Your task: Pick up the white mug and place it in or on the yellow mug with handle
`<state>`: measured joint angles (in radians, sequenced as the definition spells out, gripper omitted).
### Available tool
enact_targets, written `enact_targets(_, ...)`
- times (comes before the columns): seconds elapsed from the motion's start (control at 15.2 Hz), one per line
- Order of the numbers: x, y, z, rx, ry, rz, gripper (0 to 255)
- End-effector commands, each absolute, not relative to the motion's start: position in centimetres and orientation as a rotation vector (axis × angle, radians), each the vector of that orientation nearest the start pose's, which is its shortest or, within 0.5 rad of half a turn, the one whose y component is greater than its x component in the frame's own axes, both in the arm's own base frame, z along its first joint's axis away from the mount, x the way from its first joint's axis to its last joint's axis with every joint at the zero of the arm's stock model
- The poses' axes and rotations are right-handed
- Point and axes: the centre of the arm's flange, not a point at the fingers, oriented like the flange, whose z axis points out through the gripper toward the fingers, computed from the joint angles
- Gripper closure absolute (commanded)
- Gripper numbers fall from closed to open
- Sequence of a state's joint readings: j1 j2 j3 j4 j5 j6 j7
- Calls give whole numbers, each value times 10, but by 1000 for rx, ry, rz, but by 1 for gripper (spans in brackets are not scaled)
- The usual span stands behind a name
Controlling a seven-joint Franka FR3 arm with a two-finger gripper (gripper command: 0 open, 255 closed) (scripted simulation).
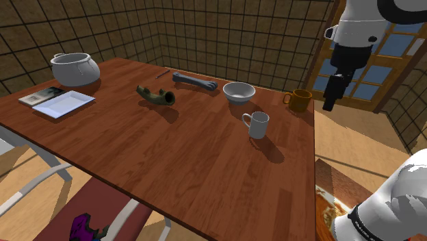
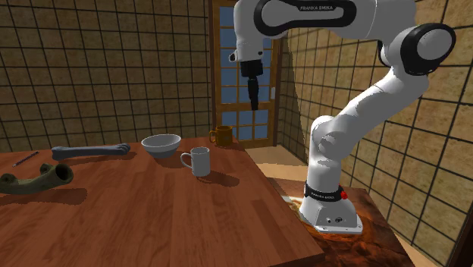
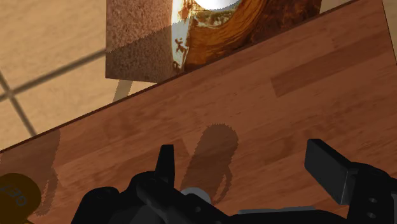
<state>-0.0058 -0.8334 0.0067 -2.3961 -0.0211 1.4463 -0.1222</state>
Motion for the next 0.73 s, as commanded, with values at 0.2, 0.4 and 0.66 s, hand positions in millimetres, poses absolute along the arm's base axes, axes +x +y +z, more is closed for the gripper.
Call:
enact_targets(0.2, 311, -8, 552, -3144, -175, 181, 0)
enact_targets(0.4, 342, -15, 529, -3139, -162, 177, 0)
enact_targets(0.66, 384, -25, 498, -3132, -144, 171, 0)
